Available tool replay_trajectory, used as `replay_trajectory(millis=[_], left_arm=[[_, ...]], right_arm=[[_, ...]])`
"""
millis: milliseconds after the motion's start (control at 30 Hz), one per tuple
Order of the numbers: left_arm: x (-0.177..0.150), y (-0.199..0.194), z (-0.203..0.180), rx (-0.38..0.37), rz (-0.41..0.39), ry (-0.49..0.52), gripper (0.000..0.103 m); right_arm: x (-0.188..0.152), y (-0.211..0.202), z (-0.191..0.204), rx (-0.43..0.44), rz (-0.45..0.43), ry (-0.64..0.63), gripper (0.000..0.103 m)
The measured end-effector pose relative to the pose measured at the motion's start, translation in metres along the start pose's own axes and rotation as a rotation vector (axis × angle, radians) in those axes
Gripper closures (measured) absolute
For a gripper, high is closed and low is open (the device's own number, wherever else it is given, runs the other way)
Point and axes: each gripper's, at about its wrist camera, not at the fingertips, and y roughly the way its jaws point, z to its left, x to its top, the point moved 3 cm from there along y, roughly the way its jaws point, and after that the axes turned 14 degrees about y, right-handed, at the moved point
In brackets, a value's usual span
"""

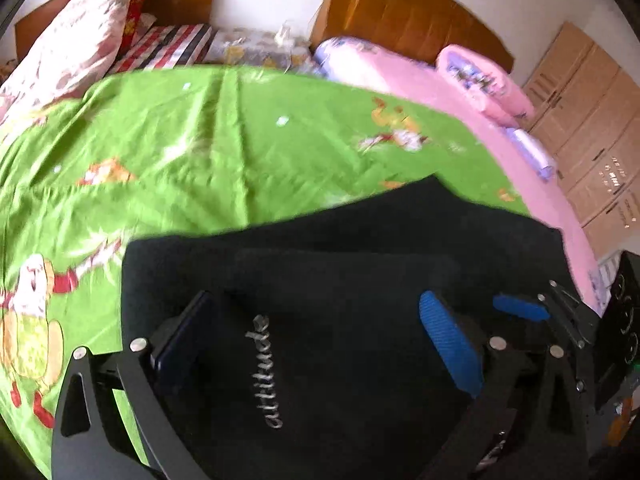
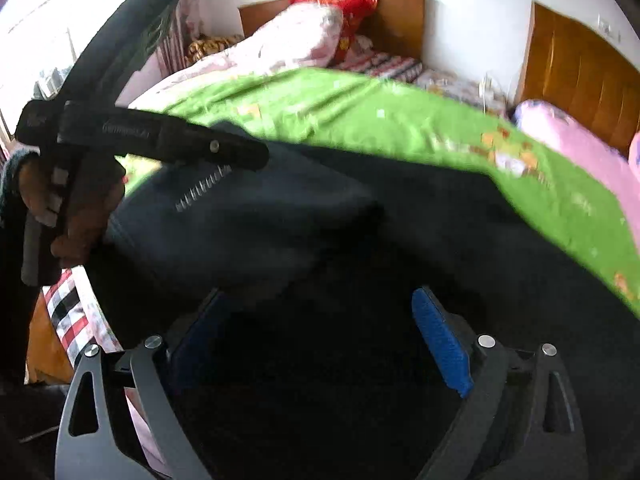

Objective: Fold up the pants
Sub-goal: 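Press and smooth the folded pants flat with both grippers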

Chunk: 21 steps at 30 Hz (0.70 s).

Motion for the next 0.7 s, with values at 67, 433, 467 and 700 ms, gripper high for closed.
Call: replay_trajectory(millis=[67, 433, 467, 700], left_arm=[[0.007, -0.001, 0.004, 0.052, -0.012, 0.01, 0.002], [0.009, -0.004, 0.008, 0.233, -0.112, 0.037, 0.002], [0.009, -0.011, 0.003, 0.237, -0.138, 0.044, 0.002], [-0.021, -0.027, -0.051, 0.111, -0.168, 0.055, 0.002]], right_arm=[[0.011, 0.004, 0.001, -0.01, -0.009, -0.004, 0.013], [0.003, -0.009, -0.018, -0.091, -0.092, 0.039, 0.008], [0.003, -0.022, -0.028, -0.096, -0.124, 0.067, 0.008], [-0.04, -0.06, -0.133, -0.298, -0.118, 0.292, 0.008]])
